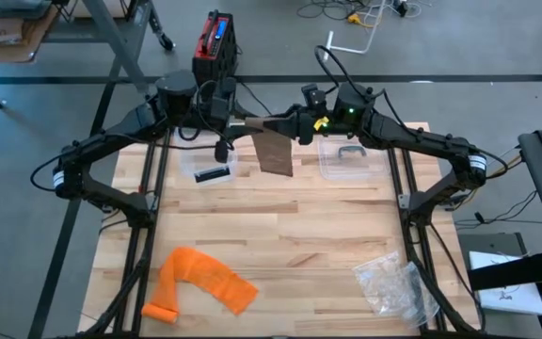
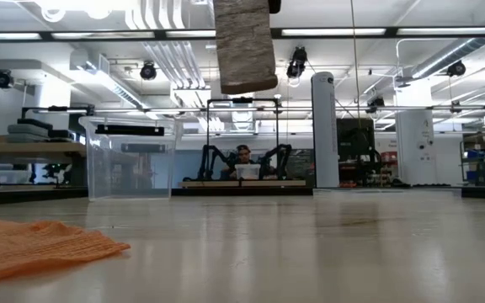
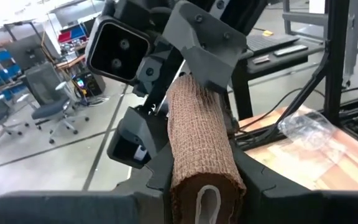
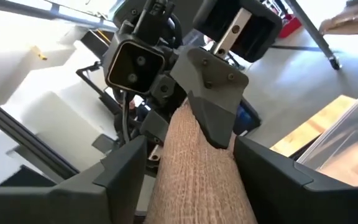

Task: Roll bandage
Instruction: Roll the brown bandage

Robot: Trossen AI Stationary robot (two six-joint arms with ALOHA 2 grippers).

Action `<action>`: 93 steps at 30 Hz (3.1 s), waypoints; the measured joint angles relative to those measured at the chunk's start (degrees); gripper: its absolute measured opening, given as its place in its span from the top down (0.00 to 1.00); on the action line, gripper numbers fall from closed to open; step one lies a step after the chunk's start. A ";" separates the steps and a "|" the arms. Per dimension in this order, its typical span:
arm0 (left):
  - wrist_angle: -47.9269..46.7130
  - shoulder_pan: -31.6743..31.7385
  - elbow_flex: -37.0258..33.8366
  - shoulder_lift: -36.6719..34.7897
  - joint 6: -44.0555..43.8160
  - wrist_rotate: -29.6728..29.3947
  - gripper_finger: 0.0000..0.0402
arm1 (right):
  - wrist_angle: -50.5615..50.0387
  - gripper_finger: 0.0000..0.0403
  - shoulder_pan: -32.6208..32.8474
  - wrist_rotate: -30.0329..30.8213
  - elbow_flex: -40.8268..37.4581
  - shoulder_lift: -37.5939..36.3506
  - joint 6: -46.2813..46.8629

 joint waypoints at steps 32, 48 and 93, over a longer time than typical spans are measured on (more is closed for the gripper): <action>0.33 -0.09 0.00 0.67 10.76 -7.87 0.79 | -3.26 0.41 -0.35 1.86 0.07 0.00 2.88; 1.04 0.00 0.28 0.52 13.97 -9.93 0.78 | -2.93 0.43 -0.17 1.25 0.00 0.00 3.19; 2.18 -1.19 0.28 2.10 16.10 -12.20 0.78 | -2.08 0.16 -2.69 -2.32 0.04 -0.07 -0.53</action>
